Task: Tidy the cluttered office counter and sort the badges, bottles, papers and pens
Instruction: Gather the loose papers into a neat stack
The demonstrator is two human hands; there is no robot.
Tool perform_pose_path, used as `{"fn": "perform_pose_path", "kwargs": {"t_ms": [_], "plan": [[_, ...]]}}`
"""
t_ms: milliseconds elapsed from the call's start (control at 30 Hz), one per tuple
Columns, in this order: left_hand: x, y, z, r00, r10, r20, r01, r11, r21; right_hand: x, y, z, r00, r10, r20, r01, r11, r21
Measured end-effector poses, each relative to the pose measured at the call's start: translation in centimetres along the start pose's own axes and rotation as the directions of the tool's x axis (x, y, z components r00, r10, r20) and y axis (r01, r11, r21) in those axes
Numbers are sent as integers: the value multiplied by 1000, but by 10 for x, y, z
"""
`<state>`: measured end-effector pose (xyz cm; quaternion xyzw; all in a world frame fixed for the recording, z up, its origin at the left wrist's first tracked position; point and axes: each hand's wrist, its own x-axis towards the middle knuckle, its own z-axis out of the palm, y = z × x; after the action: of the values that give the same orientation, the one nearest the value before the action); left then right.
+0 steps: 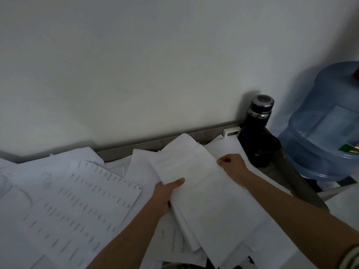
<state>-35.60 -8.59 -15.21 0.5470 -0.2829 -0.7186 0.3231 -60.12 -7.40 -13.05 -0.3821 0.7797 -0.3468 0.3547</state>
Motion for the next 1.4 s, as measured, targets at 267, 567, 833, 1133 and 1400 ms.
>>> {"fn": "perform_pose_path", "kwargs": {"t_ms": [267, 567, 833, 1133, 1400], "plan": [[-17, 22, -8, 990, 90, 111, -91, 996, 4, -5, -1, -11, 974, 49, 219, -67, 995, 76], [-79, 146, -9, 816, 540, 207, -574, 800, 174, -31, -101, -25, 879, -300, 370, 71, 851, 521], [-103, 161, -36, 792, 598, 124, -611, 770, 186, -44, -129, -17, 854, -352, 383, 170, 884, 435], [-98, 125, -51, 836, 525, 159, -547, 823, 157, -66, -120, -1, 877, -370, 308, 160, 827, 539], [-101, 116, -46, 798, 558, 228, -603, 751, 268, -77, -113, -11, 790, -481, 381, 243, 815, 526]]}}
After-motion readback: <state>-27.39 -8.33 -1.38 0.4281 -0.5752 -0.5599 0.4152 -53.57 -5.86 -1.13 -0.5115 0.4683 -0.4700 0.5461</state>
